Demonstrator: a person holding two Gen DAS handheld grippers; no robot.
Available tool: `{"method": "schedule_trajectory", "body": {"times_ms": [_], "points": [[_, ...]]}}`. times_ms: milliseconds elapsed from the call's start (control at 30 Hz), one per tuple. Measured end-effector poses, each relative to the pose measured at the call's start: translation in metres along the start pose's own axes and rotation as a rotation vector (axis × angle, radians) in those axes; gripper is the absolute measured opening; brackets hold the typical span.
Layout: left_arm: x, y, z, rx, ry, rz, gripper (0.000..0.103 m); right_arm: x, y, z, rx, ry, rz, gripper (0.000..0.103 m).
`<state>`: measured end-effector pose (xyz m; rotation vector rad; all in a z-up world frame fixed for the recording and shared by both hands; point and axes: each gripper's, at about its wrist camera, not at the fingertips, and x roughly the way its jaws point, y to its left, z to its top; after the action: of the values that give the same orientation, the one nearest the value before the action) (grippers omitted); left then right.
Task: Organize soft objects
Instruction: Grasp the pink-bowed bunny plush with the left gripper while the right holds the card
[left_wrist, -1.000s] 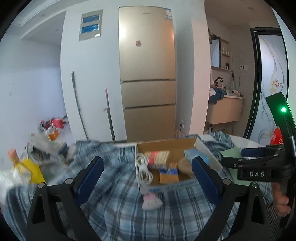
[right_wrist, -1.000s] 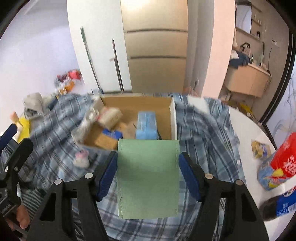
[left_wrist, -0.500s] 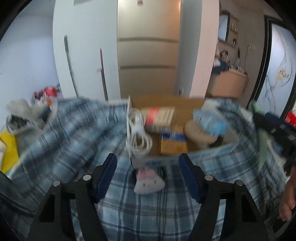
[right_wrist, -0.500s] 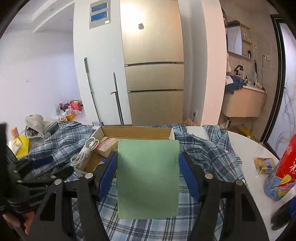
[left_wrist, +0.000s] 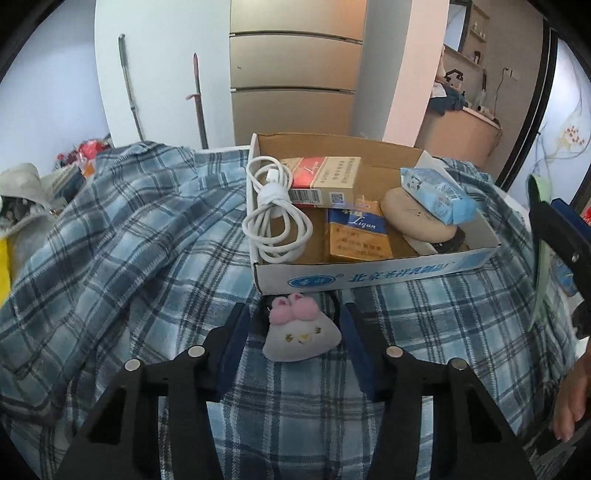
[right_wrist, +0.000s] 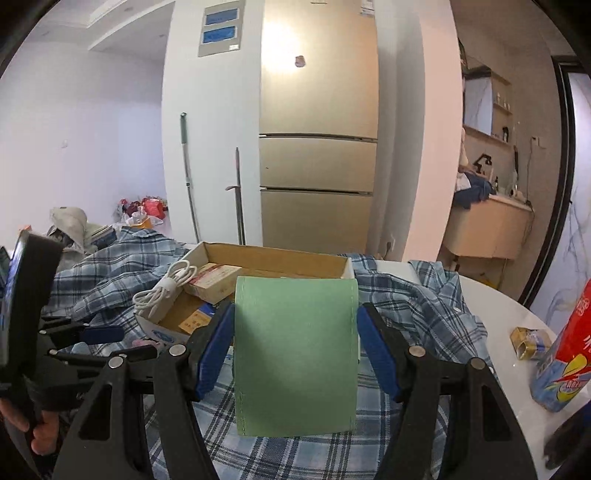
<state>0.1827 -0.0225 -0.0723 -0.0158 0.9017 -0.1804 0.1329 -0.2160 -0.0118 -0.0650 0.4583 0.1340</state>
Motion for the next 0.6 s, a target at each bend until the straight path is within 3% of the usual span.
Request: {"method": "schedule_trajectory", "body": {"times_ms": [200,300,500,600], "points": [[0.010,-0.001,0.000,0.007,0.050,-0.010,0.053,-0.003,0.005,-0.001,-0.027,-0.014,0.003,0.067],[0.014,-0.001,-0.001,0.008,0.069,-0.017,0.042,-0.002,0.004,-0.001,-0.023,-0.009,0.001,0.067],[0.000,-0.004,-0.003,0.015,-0.001,-0.006,0.039,-0.001,0.003,-0.001,-0.022,-0.006,-0.001,0.067],[-0.015,-0.007,-0.004,0.032,-0.074,0.000,0.039,-0.005,0.001,-0.001,-0.016,-0.029,-0.001,0.067]]}}
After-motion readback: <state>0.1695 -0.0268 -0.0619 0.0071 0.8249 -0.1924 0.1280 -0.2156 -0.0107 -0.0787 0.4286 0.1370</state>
